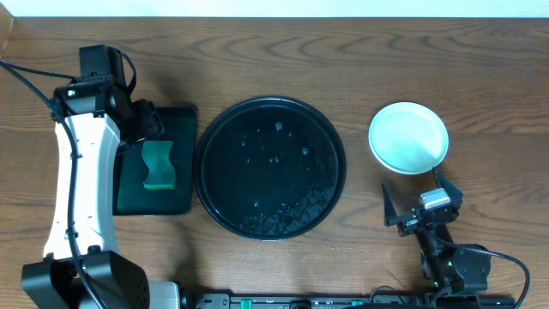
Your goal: Clean dirty plates on tray and stack at the side
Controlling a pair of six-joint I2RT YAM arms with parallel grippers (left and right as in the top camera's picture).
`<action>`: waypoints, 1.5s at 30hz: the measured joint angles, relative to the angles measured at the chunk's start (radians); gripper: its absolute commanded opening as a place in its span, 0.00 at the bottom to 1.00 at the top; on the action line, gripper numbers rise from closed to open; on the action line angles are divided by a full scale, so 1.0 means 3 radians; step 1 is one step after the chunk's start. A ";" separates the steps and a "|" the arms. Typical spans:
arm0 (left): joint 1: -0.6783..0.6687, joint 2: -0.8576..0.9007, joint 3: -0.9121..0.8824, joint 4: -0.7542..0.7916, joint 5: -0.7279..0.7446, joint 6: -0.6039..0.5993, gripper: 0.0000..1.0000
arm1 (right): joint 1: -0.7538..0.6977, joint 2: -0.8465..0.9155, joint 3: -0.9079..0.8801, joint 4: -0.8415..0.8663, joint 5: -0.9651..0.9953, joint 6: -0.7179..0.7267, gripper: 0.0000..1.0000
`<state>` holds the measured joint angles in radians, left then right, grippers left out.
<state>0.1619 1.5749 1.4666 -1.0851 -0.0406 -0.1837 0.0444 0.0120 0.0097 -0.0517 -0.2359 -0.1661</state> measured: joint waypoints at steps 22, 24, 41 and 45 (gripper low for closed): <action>0.0000 -0.0008 0.0000 -0.0017 0.0000 -0.0001 0.73 | 0.0000 0.0000 0.0000 0.0000 -0.0001 0.0000 0.99; 0.0000 -0.0074 -0.0011 0.0041 0.0019 -0.0010 0.73 | 0.0000 0.0000 0.0000 0.0000 -0.0001 0.0001 0.99; -0.0111 -0.3310 -0.2819 0.2528 0.0354 0.0187 0.73 | -0.0001 -0.0004 -0.0001 0.0001 -0.0001 0.0000 0.99; -0.0111 -0.3894 -0.3338 0.2753 0.0365 0.0192 0.73 | -0.0001 -0.0004 -0.0003 0.0003 0.0000 0.0000 0.99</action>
<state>0.1287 0.4068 0.4652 -0.2592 0.0689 -0.1261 0.0441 0.0109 0.0090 -0.0509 -0.2359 -0.1661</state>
